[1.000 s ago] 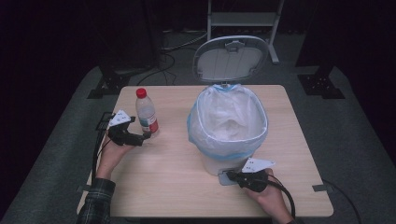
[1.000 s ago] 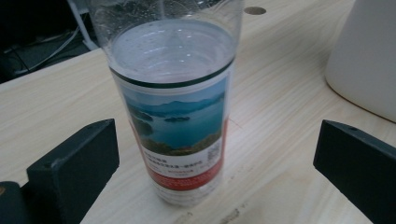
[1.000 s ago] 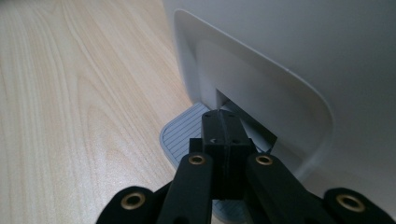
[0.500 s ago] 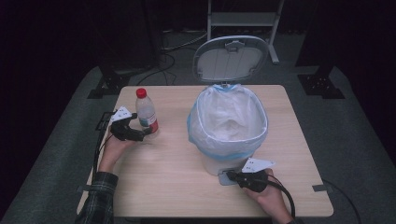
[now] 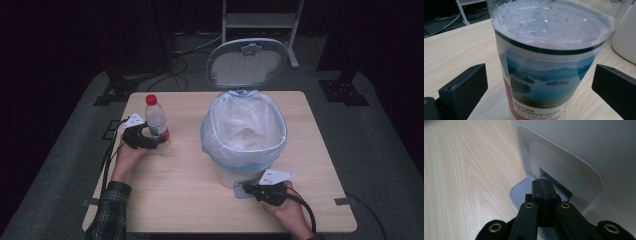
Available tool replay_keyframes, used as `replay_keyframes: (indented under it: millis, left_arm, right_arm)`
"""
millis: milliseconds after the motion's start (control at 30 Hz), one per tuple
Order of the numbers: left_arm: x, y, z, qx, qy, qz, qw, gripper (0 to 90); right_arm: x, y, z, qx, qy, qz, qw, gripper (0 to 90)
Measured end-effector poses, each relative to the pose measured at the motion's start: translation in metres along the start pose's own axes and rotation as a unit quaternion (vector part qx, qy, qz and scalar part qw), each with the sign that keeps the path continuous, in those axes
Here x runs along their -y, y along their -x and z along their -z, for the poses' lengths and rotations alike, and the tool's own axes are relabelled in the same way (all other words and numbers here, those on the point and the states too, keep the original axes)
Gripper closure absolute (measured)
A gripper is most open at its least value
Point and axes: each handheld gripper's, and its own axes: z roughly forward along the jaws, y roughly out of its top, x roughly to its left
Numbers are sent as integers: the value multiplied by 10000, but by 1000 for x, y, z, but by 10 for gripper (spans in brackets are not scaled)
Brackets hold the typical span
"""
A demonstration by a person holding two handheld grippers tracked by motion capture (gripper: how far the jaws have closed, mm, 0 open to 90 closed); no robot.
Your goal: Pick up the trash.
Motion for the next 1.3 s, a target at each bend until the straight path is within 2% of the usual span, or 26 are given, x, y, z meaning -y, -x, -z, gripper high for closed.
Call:
replay_keyframes:
  millis: [167, 500, 767, 833, 1033, 1100, 1300]
  left_arm:
    - [0, -1, 0, -26, -5, 24, 10000, 0]
    - [2, -1, 2, -87, 127, 57, 9999, 117]
    - [1, 2, 0, -78, 147, 36, 9999, 153]
    - [2, 3, -1, -50, 156, 15, 9999, 194]
    - [1, 3, -1, -26, 215, 57, 9997, 232]
    - [2, 4, -1, -9, 229, 26, 9997, 280]
    - [1, 7, -1, -47, 236, -74, 9997, 292]
  right_arm:
    - [0, 0, 0, 0, -1, 0, 10000, 900]
    - [0, 0, 0, 1, 0, -3, 10000, 900]
    - [0, 0, 0, 4, -2, -2, 10000, 900]
    - [0, 0, 0, 7, -4, 0, 10000, 900]
    - [0, 0, 0, 5, -2, -1, 10000, 900]
    - [0, 0, 0, 4, -1, 1, 10000, 900]
    - [0, 0, 0, 11, -4, 4, 10000, 900]
